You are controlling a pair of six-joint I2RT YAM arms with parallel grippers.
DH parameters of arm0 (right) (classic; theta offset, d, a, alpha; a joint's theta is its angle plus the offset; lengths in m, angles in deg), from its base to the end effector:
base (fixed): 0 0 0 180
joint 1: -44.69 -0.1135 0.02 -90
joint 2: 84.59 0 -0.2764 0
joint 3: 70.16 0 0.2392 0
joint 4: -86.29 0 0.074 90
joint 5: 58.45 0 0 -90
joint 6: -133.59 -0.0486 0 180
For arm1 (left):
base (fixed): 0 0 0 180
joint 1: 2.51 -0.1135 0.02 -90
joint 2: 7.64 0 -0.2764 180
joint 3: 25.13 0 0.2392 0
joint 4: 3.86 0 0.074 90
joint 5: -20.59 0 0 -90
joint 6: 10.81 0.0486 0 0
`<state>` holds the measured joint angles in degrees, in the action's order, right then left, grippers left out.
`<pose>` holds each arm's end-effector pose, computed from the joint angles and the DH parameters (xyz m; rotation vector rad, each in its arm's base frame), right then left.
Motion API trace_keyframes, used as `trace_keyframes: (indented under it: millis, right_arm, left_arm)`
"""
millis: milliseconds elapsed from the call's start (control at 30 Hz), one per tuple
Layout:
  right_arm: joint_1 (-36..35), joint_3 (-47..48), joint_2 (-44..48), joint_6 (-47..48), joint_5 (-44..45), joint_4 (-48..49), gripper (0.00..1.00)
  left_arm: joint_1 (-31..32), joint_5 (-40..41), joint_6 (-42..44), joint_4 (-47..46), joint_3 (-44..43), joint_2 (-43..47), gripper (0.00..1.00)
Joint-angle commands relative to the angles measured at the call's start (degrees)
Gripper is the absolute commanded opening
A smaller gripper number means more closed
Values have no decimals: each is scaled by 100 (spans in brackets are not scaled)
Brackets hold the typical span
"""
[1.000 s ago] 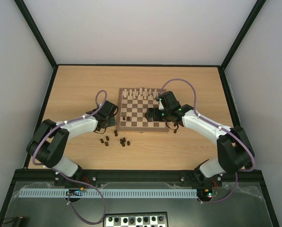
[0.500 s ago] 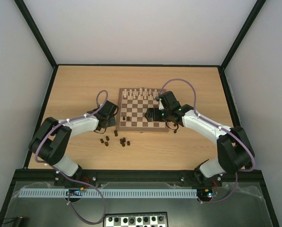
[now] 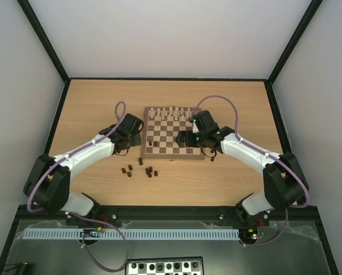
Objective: Set up the chess pieces on the board
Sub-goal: Pick up the chess piece at the center of the board.
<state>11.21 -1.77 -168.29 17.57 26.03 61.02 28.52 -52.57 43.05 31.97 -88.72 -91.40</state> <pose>0.2588 0.1767 0.2455 -0.2058 2.3524 0.6379 0.2488 -0.1332 0.2059 -0.2234 2.4809 -0.1140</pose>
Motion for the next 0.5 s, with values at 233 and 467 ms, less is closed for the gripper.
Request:
trace_keyframes:
  millis: [233, 467]
  right_arm:
    - [-32, 61, 159, -27, 692, -338, 99]
    - [4, 16, 647, -311, 1840, -553, 99]
  left_arm:
    - [701, -404, 536, 1177, -1882, -179, 5]
    - [1001, -783, 698, 1164, -2468, -975, 6]
